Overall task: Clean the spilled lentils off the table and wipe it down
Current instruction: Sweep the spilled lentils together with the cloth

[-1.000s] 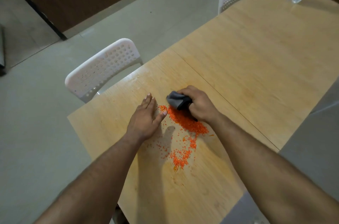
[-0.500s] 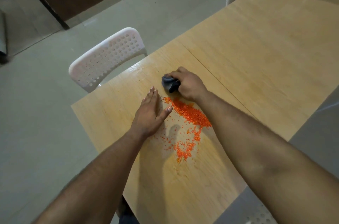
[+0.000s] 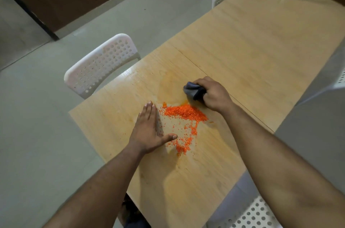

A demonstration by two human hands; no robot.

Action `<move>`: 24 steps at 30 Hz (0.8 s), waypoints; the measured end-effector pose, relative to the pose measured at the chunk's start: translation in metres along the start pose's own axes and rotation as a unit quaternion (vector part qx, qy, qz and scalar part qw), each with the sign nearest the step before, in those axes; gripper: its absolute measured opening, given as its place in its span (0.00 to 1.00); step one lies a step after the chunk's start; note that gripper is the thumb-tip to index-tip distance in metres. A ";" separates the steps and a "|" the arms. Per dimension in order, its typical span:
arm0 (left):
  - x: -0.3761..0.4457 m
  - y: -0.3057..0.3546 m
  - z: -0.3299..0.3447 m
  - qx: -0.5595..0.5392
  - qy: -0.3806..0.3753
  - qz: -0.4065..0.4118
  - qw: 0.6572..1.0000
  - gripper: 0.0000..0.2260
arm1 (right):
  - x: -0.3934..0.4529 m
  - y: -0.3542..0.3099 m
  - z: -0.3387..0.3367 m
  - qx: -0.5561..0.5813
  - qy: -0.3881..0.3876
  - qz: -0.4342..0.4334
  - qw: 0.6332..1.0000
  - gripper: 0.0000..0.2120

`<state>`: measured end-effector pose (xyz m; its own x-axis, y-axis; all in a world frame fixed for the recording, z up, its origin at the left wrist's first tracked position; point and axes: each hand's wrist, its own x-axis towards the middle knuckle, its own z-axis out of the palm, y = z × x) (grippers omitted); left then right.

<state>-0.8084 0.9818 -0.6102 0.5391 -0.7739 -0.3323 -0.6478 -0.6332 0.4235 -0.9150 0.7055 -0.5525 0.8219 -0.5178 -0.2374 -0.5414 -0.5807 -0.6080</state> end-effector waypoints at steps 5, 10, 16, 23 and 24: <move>0.003 0.002 0.001 0.038 -0.022 -0.016 0.999 0.74 | -0.017 0.021 0.017 -0.037 0.028 0.062 0.997 0.18; 0.002 0.008 -0.005 0.030 -0.043 -0.017 0.998 0.79 | -0.008 -0.010 0.039 -0.037 -0.048 0.021 0.998 0.19; -0.008 0.001 -0.015 0.049 -0.085 0.015 0.995 0.83 | -0.024 -0.027 0.054 -0.060 -0.149 -0.054 0.986 0.20; -0.012 0.003 -0.017 0.129 -0.103 0.023 0.986 0.83 | -0.067 0.010 0.013 0.039 0.055 0.054 0.996 0.17; -0.013 0.005 -0.018 0.131 -0.101 0.020 0.986 0.83 | -0.073 0.015 0.009 0.055 0.080 0.089 0.991 0.18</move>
<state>-0.8090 0.9886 -0.5883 0.4099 -0.7678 -0.4924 -0.7967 -0.5642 0.2165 -0.9821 0.7405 -0.5515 0.6719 -0.7037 -0.2311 -0.6459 -0.4040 -0.6477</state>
